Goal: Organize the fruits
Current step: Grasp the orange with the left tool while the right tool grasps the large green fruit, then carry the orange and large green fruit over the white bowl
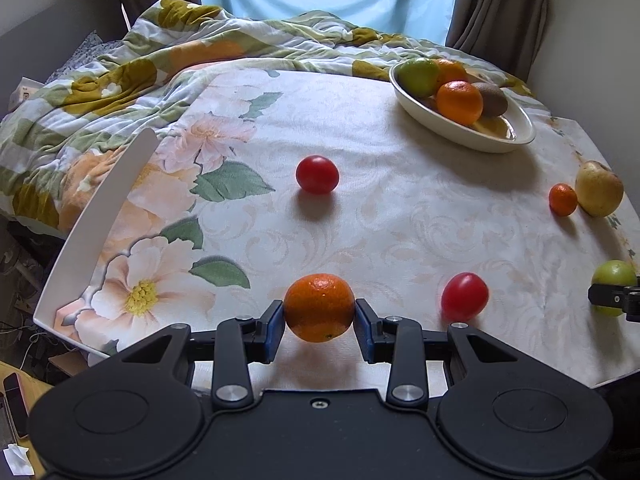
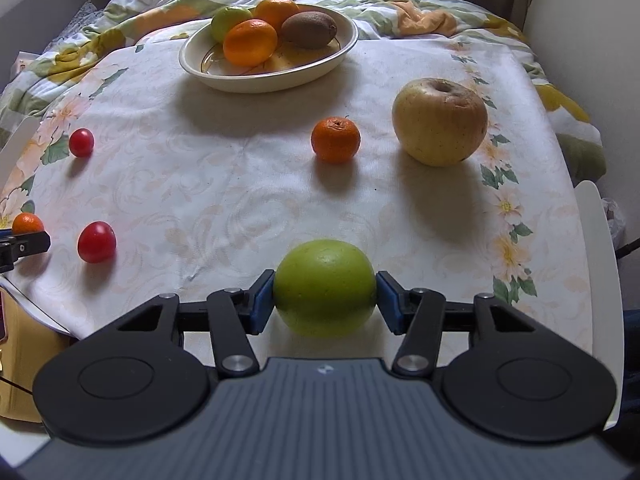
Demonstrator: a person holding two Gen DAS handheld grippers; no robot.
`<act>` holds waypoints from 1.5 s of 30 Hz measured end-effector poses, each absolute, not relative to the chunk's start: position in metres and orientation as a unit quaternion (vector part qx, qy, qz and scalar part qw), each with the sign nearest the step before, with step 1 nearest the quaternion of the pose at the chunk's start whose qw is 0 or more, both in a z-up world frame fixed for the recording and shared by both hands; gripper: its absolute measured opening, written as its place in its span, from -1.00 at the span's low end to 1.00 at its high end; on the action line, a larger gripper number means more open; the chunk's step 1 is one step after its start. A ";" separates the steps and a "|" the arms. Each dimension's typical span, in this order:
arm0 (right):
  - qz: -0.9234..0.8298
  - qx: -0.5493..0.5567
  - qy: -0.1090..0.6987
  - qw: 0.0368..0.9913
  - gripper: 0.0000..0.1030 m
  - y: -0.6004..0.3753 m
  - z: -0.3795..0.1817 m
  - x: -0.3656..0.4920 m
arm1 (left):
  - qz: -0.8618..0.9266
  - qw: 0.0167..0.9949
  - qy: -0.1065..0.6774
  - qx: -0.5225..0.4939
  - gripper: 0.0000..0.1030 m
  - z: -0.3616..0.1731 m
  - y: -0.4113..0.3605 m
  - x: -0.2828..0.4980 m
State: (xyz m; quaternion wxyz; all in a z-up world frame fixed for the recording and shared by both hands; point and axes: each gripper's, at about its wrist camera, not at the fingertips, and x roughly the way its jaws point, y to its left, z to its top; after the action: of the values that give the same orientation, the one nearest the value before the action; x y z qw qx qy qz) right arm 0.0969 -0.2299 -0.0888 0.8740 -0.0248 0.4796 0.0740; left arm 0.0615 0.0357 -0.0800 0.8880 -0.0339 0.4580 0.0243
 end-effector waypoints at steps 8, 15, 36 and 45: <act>0.088 -0.017 0.471 0.878 0.33 -0.231 -0.074 0.094 | 0.023 0.894 0.447 -0.039 -0.21 -0.057 0.025 0.055; 0.103 -0.013 0.458 0.883 0.33 -0.236 -0.052 0.091 | 0.020 0.900 0.434 -0.040 -0.21 -0.027 0.006 0.045; 0.156 -0.024 0.380 0.912 0.33 -0.269 0.036 0.114 | 0.000 0.931 0.365 -0.019 -0.21 0.050 -0.058 0.087; 0.157 -0.023 0.364 0.918 0.33 -0.272 0.053 0.162 | -0.009 0.930 0.368 -0.013 -0.21 0.049 -0.060 0.146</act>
State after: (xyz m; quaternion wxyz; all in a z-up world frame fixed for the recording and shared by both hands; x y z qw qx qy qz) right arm 0.1621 -0.2715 0.0525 0.9177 -0.0234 0.3645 0.1566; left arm 0.1456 -0.0604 0.0491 0.9296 -0.0132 0.3682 -0.0090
